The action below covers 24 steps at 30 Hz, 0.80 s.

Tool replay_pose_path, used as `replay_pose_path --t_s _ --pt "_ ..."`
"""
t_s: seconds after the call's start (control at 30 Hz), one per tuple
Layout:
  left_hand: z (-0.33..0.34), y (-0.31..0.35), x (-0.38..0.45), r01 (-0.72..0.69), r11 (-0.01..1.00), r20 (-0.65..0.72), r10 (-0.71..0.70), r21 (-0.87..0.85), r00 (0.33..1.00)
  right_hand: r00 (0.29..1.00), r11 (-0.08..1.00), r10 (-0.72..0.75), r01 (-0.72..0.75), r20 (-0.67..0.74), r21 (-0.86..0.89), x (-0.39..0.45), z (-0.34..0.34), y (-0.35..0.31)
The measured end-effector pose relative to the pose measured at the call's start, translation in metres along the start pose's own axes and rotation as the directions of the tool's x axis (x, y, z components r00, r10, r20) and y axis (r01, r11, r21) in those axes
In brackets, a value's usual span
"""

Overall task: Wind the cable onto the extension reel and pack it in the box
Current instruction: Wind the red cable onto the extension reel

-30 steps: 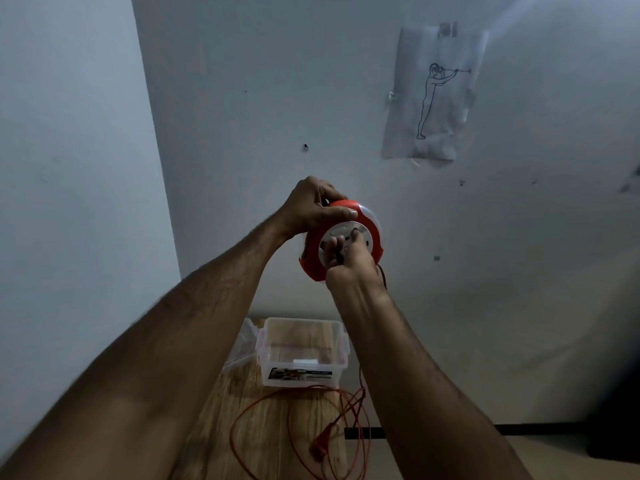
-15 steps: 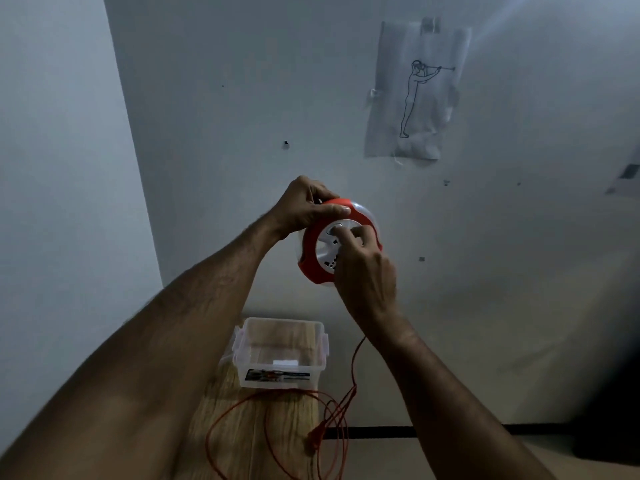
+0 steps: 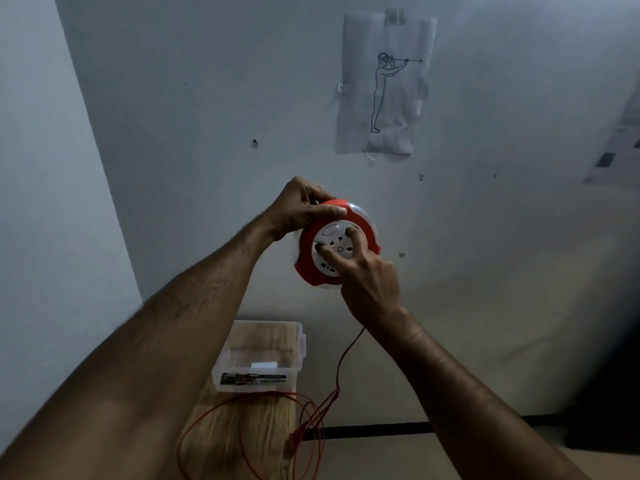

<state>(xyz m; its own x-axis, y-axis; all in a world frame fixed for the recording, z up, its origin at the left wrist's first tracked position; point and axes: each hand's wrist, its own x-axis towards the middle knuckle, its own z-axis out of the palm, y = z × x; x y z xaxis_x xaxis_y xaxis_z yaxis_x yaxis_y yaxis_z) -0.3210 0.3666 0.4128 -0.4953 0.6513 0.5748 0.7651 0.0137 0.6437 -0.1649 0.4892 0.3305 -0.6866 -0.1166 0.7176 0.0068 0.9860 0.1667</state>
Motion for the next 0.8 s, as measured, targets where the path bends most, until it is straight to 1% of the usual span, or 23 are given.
replay_pose_path --t_s 0.13,0.2,0.3,0.37,0.5,0.63,0.73,0.8 --pt "0.019 0.007 0.008 -0.001 1.0 0.013 0.001 0.012 1.0 0.999 0.994 -0.037 0.033 -0.033 -0.106 -0.001 0.001 0.02" --pt "0.027 0.01 0.013 -0.003 0.999 0.018 0.002 0.036 1.0 0.999 0.992 -0.043 0.039 -0.03 -0.121 -0.002 0.003 0.029" --pt "0.039 0.015 0.019 0.002 0.998 0.033 -0.004 0.055 0.999 0.998 0.997 -0.044 0.041 -0.049 -0.066 -0.004 0.004 0.043" --pt "0.046 0.017 0.023 0.006 0.999 0.035 -0.007 0.047 0.999 0.997 0.999 -0.018 0.021 -0.076 0.029 -0.006 0.004 0.051" --pt "0.058 0.024 0.03 0.005 0.999 0.022 -0.006 0.047 1.0 0.981 0.973 0.112 -0.076 -0.156 0.219 -0.008 0.003 0.067" --pt "0.069 0.031 0.036 -0.005 1.0 -0.044 0.004 -0.021 0.999 0.934 0.913 0.281 -0.189 -0.221 0.361 -0.006 -0.006 0.077" --pt "0.077 0.038 0.041 -0.011 0.999 -0.056 0.009 -0.035 0.998 0.873 0.805 0.46 -0.331 -0.164 0.493 -0.007 -0.012 0.076" --pt "0.084 0.043 0.043 -0.011 0.999 -0.052 0.009 -0.032 0.999 0.825 0.723 0.551 -0.395 -0.128 0.567 -0.01 -0.017 0.073"
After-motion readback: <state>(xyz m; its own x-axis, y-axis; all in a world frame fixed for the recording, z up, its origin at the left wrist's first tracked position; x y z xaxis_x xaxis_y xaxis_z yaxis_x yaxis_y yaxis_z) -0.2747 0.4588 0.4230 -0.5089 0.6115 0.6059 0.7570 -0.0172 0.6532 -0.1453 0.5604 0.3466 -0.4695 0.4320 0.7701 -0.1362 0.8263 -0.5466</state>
